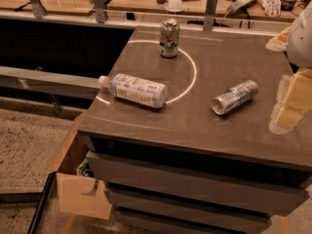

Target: Move blue plastic bottle near 7up can

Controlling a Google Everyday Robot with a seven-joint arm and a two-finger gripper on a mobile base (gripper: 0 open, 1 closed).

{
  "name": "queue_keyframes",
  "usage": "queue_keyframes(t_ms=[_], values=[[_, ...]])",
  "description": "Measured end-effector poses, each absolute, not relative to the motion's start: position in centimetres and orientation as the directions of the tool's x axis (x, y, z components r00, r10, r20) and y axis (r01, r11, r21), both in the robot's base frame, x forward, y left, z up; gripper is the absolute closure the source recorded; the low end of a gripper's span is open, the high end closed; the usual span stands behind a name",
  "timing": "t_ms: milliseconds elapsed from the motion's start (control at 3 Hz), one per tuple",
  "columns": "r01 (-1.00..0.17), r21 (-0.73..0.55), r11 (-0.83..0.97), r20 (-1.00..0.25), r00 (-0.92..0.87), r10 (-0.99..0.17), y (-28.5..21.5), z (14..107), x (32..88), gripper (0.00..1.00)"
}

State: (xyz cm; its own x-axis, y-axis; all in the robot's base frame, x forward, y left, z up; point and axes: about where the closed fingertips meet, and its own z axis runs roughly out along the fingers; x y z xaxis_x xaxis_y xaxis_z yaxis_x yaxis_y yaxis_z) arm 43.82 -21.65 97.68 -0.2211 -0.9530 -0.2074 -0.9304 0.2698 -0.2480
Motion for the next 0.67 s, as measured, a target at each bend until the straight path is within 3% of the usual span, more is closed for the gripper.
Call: queue_keyframes(t_ms=[667], values=[[-0.912, -0.235, 0.337, -0.270, -0.272, -0.924, -21.30, 97.23, 44.19, 0.00]])
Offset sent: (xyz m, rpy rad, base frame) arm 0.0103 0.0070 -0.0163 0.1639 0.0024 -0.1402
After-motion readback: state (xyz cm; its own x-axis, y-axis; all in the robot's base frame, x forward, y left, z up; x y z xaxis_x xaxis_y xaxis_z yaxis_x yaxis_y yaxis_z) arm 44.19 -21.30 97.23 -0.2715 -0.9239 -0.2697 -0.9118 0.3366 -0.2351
